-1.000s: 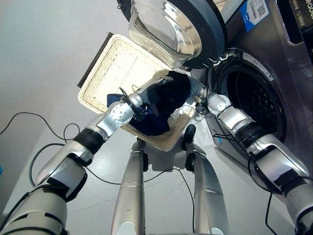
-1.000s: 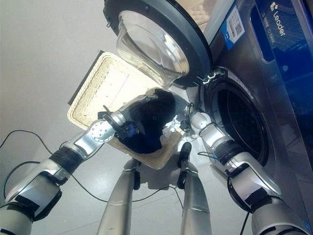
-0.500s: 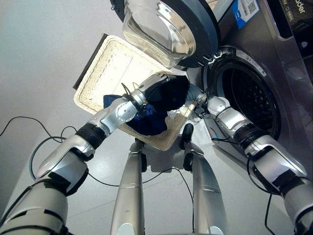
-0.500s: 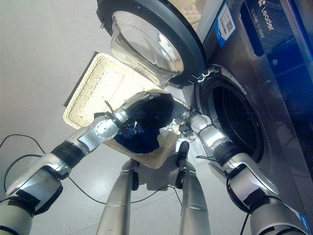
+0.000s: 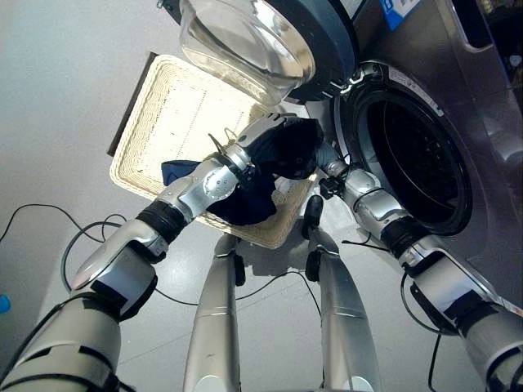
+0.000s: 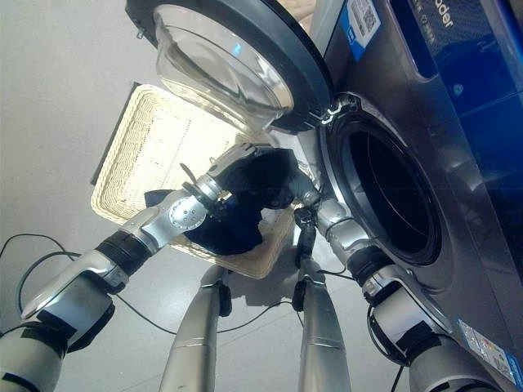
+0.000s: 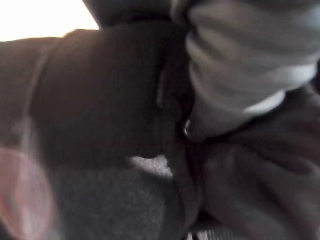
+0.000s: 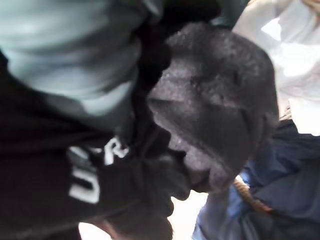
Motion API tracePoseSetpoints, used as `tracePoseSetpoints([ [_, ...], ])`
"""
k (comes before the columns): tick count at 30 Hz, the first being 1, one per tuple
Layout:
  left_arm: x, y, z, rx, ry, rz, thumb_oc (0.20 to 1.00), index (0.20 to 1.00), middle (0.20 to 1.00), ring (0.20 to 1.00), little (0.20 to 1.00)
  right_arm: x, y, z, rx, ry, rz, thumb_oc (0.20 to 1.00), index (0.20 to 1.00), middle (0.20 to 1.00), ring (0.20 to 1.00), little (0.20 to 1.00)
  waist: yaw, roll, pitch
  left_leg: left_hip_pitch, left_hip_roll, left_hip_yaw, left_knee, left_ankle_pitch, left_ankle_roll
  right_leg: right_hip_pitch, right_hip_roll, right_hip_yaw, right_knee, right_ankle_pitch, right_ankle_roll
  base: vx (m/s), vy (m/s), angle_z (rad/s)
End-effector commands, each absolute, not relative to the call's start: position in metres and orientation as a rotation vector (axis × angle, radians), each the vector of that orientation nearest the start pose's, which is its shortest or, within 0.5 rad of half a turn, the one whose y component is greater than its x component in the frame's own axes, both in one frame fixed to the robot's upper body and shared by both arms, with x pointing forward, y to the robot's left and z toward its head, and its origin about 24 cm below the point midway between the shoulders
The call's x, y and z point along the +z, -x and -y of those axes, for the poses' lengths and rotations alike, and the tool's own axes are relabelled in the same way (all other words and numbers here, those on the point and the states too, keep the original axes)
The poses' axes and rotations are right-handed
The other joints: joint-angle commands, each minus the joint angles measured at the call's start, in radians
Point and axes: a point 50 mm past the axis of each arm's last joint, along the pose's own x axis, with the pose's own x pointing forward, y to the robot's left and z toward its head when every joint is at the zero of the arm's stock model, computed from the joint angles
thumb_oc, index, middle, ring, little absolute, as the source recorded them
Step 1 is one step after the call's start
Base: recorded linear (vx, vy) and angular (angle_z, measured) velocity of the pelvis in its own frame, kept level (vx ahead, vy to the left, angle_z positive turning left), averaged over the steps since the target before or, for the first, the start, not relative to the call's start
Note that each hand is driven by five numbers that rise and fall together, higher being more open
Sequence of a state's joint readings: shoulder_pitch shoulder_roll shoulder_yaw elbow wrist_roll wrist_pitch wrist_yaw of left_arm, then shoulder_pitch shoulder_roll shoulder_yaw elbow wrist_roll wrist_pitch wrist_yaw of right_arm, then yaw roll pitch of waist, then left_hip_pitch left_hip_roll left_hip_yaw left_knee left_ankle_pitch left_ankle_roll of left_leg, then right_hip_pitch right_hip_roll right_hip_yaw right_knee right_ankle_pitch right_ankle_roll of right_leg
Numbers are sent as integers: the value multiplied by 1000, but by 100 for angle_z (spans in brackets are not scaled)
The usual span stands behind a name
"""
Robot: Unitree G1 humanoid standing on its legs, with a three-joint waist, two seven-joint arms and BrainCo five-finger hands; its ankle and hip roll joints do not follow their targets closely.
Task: Put the clothes into the washing machine.
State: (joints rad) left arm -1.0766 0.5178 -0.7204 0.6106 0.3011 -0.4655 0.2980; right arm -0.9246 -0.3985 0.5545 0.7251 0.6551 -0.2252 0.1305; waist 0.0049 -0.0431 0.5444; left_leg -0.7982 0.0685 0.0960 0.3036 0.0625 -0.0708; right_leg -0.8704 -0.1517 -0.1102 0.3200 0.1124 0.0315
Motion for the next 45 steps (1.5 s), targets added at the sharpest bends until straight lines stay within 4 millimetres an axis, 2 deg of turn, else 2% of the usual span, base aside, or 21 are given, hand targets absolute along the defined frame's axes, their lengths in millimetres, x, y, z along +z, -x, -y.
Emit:
tracePoseSetpoints([
  [1, 245, -353, -44, -378, -953, 1083, 1000, 1000, 1000, 1000, 1000, 207, -380, 87, 507, -125, 476, 200, 200, 200, 200, 200, -19, 76, -24, -5, -69, -7, -68, 17, -12, 13, 23, -72, 58, -62, 98, -15, 64, -10],
  [4, 245, -355, -43, -360, -966, 1078, 1000, 1000, 1000, 1000, 1000, 203, -382, 97, 459, -258, 476, 200, 200, 200, 200, 200, -26, 77, -24, -12, -65, 0, -72, 21, -13, 6, 28, -63, 54, -57, 99, -3, 50, -8],
  [7, 240, -356, -43, -352, -974, 1068, 1000, 1000, 1000, 1000, 1000, 190, -383, 108, 409, -414, 455, 200, 200, 200, 200, 200, -36, 80, -24, -10, -62, 8, -76, 21, -13, 7, 34, -53, 50, -56, 100, 3, 64, -7],
  [9, 235, -356, -43, -349, -976, 1056, 1000, 1000, 1000, 1000, 1000, 174, -383, 118, 357, -509, 433, 200, 200, 200, 200, 200, -44, 85, -24, 2, -60, 17, -84, 16, -13, 15, 40, -46, 47, -62, 102, 4, 71, -11],
  [10, 236, -356, -43, -346, -976, 1059, 1000, 1000, 1000, 1000, 1000, 174, -383, 118, 355, -518, 435, 200, 200, 200, 200, 200, -45, 86, -24, -4, -59, 19, -86, 21, -13, 9, 41, -45, 44, -56, 101, 13, 62, -22],
  [14, 231, -355, -41, -344, -958, 1054, 1000, 1000, 1000, 1000, 1000, 152, -380, 135, 257, -768, 443, 200, 200, 200, 200, 200, -64, 97, -24, -2, -59, 40, -92, 18, -13, 8, 53, -32, 31, -55, 99, 2, 84, -25],
  [16, 229, -354, -40, -348, -954, 1050, 1000, 1000, 1000, 1000, 1000, 147, -379, 137, 240, -811, 443, 200, 200, 200, 200, 200, -68, 99, -24, 5, -61, 45, -92, 12, -14, 14, 54, -29, 31, -61, 99, 4, 89, -16],
  [21, 233, -353, -32, -336, -906, 1055, 1000, 1000, 1000, 1000, 1000, 120, -376, 153, 78, -1162, 476, 200, 200, 200, 200, 200, -89, 114, -24, 12, -61, 78, -104, 16, -12, 12, 59, -8, 15, -51, 95, 12, 102, -15],
  [23, 233, -353, -31, -326, -897, 1055, 1000, 1000, 1000, 1000, 1000, 116, -375, 157, 45, -1226, 489, 200, 200, 200, 200, 200, -91, 116, -24, 14, -60, 82, -105, 16, -11, 12, 60, -5, 15, -51, 95, 8, 50, -13],
  [24, 234, -354, -30, -305, -876, 1053, 1000, 1000, 1000, 1000, 1000, 111, -374, 163, -17, -1324, 515, 200, 200, 200, 200, 200, -94, 119, -24, 16, -58, 89, -106, 16, -11, 13, 61, -2, 16, -52, 95, 9, 39, -11],
  [26, 233, -354, -30, -289, -855, 1049, 1000, 1000, 1000, 1000, 1000, 106, -373, 172, -78, -1369, 543, 200, 200, 200, 200, 200, -94, 123, -24, 28, -59, 92, -105, 10, -11, 25, 58, -2, 18, -59, 97, 12, 17, -6],
  [27, 238, -356, -32, -260, -828, 1055, 1000, 1000, 1000, 1000, 1000, 112, -377, 186, -136, -1400, 589, 200, 200, 200, 200, 200, -88, 130, -24, 20, -59, 91, -100, 15, -9, 20, 54, -6, 18, -51, 95, 0, 0, 0],
  [28, 237, -356, -32, -255, -816, 1050, 1000, 1000, 1000, 1000, 1000, 112, -377, 191, -154, -1406, 593, 200, 200, 200, 200, 200, -86, 132, -24, 30, -60, 88, -97, 7, -10, 31, 51, -9, 22, -61, 97, 7, -35, -1],
  [31, 243, -358, -43, -202, -753, 1058, 1000, 1000, 1000, 1000, 1000, 135, -384, 218, -221, -1448, 689, 200, 200, 200, 200, 200, -66, 143, -24, 24, -64, 77, -90, 11, -10, 28, 42, -23, 26, -54, 99, -1, -46, 0],
  [33, 242, -358, -45, -191, -736, 1053, 1000, 1000, 1000, 1000, 1000, 137, -384, 223, -235, -1459, 707, 200, 200, 200, 200, 200, -62, 144, -24, 33, -66, 73, -86, 1, -11, 38, 39, -27, 32, -64, 102, 13, -96, 1],
  [34, 239, -360, -60, -143, -680, 1029, 1000, 1000, 1000, 1000, 1000, 160, -386, 247, -278, -1447, 786, 200, 200, 200, 200, 200, -38, 148, -24, 28, -76, 51, -72, -5, -11, 40, 26, -46, 39, -64, 106, -7, -168, 2],
  [35, 241, -360, -64, -131, -667, 1031, 1000, 1000, 1000, 1000, 1000, 169, -387, 251, -281, -1448, 807, 200, 200, 200, 200, 200, -34, 151, -24, 13, -77, 46, -70, 3, -10, 28, 23, -51, 37, -53, 105, -30, -239, 16],
  [36, 235, -362, -81, -82, -627, 996, 1000, 1000, 1000, 1000, 1000, 190, -386, 267, -320, -1427, 873, 200, 200, 200, 200, 200, -12, 153, -24, 2, -83, 27, -59, -1, -9, 20, 13, -64, 49, -53, 104, -3, -135, 27],
  [41, 220, -364, -105, -11, -574, 926, 1000, 1000, 1000, 1000, 1000, 216, -381, 285, -366, -1374, 943, 200, 200, 200, 200, 200, 10, 157, -24, -9, -88, 7, -52, -4, -7, 9, 3, -79, 60, -54, 101, -2, -75, 19],
  [42, 210, -363, -115, 5, -590, 905, 1000, 1000, 1000, 1000, 1000, 224, -378, 293, -392, -1338, 943, 200, 200, 200, 200, 200, 19, 159, -24, -17, -89, 0, -46, -6, -4, 1, -3, -87, 71, -57, 100, 7, -85, 8],
  [45, 203, -363, -119, 4, -618, 891, 1000, 1000, 1000, 1000, 1000, 231, -378, 298, -398, -1332, 938, 200, 200, 200, 200, 200, 24, 160, -24, -24, -91, -6, -42, -7, -3, -7, -6, -91, 75, -57, 98, 7, -45, 4],
])
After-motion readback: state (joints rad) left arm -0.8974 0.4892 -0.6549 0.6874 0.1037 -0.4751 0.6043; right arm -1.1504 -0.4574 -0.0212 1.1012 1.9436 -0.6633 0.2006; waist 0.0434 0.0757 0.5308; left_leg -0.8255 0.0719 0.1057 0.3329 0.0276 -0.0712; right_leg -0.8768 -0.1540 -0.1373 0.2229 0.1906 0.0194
